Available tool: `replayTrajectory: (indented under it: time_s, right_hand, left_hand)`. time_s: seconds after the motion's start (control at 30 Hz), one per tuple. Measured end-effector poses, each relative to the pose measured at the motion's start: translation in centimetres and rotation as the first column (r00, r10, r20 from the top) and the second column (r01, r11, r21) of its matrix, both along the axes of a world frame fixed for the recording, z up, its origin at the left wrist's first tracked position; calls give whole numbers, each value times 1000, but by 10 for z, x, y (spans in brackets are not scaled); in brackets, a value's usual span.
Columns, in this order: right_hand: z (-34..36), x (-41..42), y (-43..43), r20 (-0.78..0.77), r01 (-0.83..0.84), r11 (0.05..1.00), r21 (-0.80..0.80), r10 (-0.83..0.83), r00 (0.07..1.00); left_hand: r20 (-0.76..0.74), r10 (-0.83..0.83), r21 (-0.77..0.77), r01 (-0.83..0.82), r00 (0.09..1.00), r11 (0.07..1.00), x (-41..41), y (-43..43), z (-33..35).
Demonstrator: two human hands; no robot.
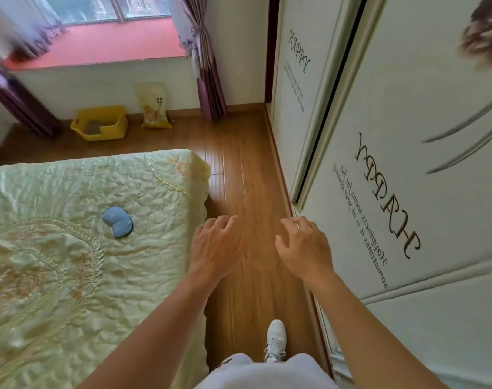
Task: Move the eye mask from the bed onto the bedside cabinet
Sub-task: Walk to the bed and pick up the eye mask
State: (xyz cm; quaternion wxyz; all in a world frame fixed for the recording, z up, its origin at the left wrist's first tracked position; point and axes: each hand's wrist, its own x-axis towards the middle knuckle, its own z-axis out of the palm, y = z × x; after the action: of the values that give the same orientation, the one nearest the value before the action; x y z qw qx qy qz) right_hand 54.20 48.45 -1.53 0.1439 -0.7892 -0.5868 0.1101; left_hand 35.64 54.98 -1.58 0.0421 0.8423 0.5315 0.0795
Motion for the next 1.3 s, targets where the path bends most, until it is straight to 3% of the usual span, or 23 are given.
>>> replayTrajectory:
  time_s: [0.17,0.43,0.93,1.13,1.3]
  right_hand:
    - [10,40,92,8,-74,997,-4,74,997]
    - [5,39,220,17,-204,979,-1,204,979]
    - [7,-37,557,47,-363,932,13,362,931]
    - [2,-89,646,26,-529,849,-7,529,848]
    - [-16,-133,706,17,-682,728,-71,685,728]
  left_hand:
    - [28,76,-17,-75,997,997,39,69,3]
    - [29,185,-39,-184,982,982,45,175,-1]
    - [25,350,-73,-348,936,935,-39,462,-15]
    - [-10,496,-100,-495,868,863,-86,526,-20]
    - [-16,652,-139,-647,758,750,-115,551,-29]
